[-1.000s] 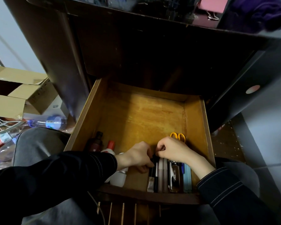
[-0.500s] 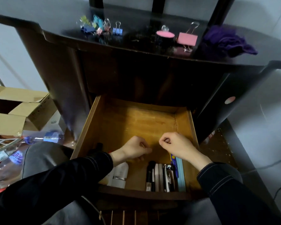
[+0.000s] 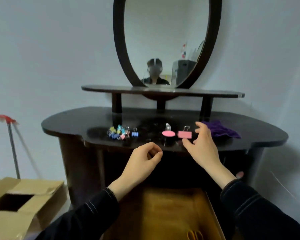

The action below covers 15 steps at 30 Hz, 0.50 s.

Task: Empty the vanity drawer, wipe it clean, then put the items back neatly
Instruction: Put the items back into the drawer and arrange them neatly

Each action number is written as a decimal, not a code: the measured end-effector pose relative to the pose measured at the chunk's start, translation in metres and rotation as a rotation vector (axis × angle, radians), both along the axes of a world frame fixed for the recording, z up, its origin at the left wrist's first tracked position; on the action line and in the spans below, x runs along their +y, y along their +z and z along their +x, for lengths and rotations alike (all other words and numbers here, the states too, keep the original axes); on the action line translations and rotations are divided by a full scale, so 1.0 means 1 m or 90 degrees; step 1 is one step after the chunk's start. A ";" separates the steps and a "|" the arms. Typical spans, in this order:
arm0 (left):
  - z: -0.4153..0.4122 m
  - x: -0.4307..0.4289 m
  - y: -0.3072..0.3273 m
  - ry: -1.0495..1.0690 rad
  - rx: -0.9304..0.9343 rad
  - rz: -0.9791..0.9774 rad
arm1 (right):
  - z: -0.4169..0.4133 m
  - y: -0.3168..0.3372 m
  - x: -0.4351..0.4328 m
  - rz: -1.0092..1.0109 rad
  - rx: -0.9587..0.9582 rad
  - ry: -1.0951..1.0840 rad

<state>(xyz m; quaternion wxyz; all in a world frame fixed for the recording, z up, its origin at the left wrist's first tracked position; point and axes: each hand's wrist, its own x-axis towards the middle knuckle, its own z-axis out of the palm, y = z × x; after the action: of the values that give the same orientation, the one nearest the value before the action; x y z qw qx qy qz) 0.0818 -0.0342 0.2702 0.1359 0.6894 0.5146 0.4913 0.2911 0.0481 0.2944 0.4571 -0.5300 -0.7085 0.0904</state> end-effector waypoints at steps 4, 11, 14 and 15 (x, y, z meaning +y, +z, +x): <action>-0.006 0.023 0.026 0.065 0.098 0.070 | -0.006 0.012 0.038 -0.131 -0.106 0.005; 0.009 0.074 0.042 0.087 0.331 0.010 | -0.008 0.018 0.063 -0.103 -0.252 -0.028; 0.016 0.097 0.038 0.120 0.343 0.013 | -0.009 0.018 0.069 -0.096 -0.263 -0.045; 0.017 0.105 0.037 0.126 0.337 0.015 | -0.009 0.018 0.071 -0.094 -0.265 -0.044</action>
<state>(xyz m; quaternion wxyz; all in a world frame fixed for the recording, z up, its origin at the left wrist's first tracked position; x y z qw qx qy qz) 0.0985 0.0706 0.3070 -0.0596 0.7416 0.5915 0.3109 0.2821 0.1190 0.3127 0.2635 -0.5935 -0.7603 0.0146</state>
